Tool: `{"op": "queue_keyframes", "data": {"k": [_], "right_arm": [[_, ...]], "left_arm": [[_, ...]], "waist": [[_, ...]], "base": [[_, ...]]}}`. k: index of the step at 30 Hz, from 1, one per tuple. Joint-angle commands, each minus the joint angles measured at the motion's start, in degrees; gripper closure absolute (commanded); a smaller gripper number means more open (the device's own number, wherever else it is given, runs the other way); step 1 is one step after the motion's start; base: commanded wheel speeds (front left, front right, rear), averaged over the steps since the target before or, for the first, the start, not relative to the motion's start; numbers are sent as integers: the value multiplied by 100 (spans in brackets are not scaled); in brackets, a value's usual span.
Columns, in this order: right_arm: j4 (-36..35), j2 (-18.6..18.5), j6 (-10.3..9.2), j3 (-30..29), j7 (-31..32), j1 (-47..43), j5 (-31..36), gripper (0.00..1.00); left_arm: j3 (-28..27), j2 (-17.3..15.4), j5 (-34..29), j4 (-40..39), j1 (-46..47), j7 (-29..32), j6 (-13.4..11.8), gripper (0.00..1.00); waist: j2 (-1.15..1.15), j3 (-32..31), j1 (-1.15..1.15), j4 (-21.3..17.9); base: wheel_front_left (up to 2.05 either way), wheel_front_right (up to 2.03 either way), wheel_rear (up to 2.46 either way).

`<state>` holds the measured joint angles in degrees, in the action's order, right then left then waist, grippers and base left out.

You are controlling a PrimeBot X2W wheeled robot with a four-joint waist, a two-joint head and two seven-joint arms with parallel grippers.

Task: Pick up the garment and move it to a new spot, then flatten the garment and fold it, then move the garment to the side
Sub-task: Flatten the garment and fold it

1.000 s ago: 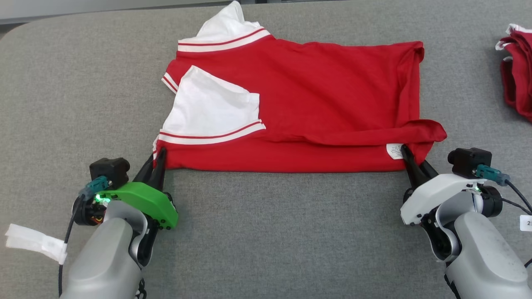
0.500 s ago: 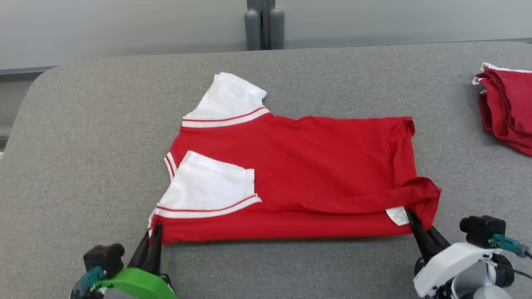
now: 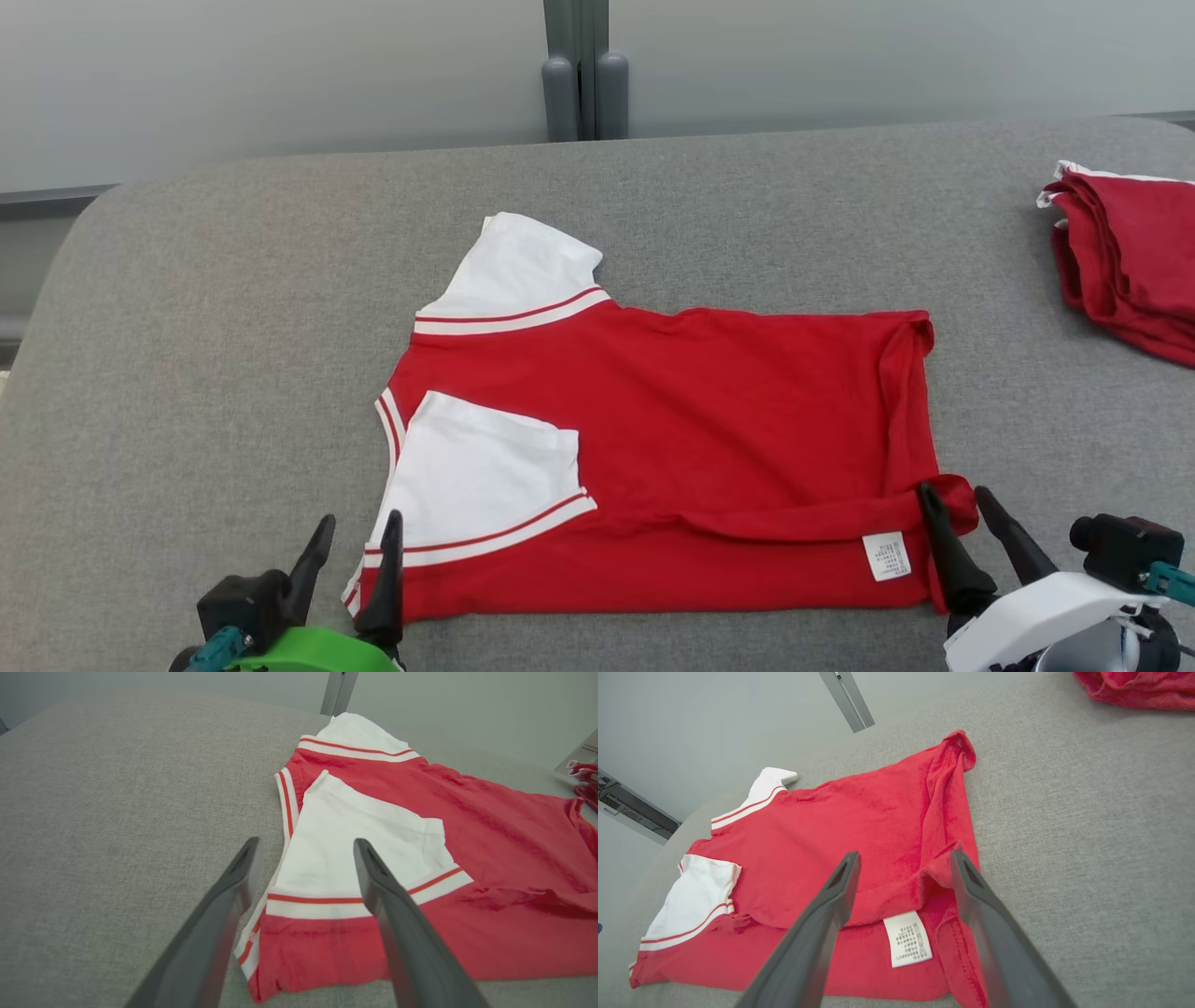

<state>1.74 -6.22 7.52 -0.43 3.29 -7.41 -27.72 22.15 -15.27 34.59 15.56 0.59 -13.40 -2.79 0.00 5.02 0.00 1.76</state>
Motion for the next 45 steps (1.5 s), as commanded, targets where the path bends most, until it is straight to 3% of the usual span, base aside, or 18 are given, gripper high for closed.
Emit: {"op": "queue_keyframes", "data": {"k": [1, 18, 28, 36, 45], "right_arm": [[-77, 1, -7, -57, -88, 104, 94, 0], [-725, 104, -4, -133, -1165, 363, 973, 0], [-991, 115, -4, -233, -1321, -45, 1154, 0], [-751, 164, -4, -268, -1422, -170, 1196, 0], [-477, 188, -5, -220, -1498, -89, 1243, 0]], "left_arm": [[-67, -9, -71, -52, 128, -54, -48, 0], [-864, -367, -793, -1049, 425, -178, -343, 0], [-1137, -471, -874, -1239, 131, -180, -118, 0], [-1746, -109, -1031, -1241, -155, -180, 38, 0], [-1999, 197, -1514, -1050, -353, -179, 569, 0]], "waist": [[0, -88, 0, -34], [0, -506, 0, -64], [0, -567, 0, -104], [0, -676, 0, -37], [0, -758, 0, 38]], "base": [[0, 0, 0], [0, 0, 0], [0, 0, 0], [0, 0, 0], [0, 0, 0]]}}
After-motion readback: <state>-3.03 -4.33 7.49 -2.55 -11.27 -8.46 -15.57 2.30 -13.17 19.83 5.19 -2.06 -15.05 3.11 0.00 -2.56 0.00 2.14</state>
